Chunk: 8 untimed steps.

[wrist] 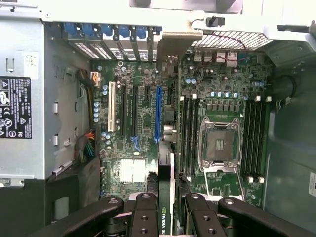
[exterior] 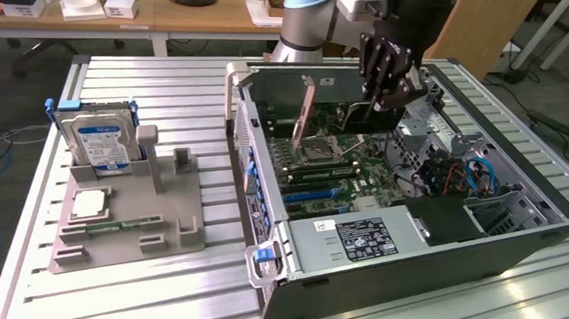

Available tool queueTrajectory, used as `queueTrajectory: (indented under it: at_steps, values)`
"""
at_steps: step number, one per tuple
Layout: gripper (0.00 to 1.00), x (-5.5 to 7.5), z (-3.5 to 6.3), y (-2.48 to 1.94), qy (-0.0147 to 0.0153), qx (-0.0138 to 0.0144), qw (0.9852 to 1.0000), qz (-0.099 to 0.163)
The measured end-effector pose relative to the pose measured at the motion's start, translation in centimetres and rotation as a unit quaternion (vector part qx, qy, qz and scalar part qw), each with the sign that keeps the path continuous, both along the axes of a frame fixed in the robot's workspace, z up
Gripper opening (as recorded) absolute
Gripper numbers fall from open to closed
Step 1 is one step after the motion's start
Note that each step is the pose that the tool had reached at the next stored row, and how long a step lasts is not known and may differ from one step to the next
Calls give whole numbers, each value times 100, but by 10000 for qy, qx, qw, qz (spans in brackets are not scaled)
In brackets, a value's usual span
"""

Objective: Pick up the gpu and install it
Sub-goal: 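Insert the gpu into the slot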

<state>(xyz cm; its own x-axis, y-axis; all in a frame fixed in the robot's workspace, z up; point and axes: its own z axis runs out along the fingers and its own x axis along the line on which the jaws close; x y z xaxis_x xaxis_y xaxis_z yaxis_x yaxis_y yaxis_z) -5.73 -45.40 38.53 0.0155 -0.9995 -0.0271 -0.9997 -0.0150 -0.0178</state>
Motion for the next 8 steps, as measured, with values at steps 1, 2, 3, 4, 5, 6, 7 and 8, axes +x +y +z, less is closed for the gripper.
queueTrajectory:
  at_steps: [1,2,3,4,5,6,7,8]
  values:
    - [26,0,-18,0,0,0,10000,0]
    - [26,0,-35,0,0,0,10000,0]
    - [26,0,-49,0,0,0,10000,0]
    - [26,-1,-61,0,0,0,10000,0]
    - [26,-1,-71,0,-1,1,10000,-1]
    - [26,-1,-78,0,-3,0,10000,0]
    - [26,-1,-83,0,-4,0,10000,0]
    - [26,-1,-89,0,-5,0,10000,0]
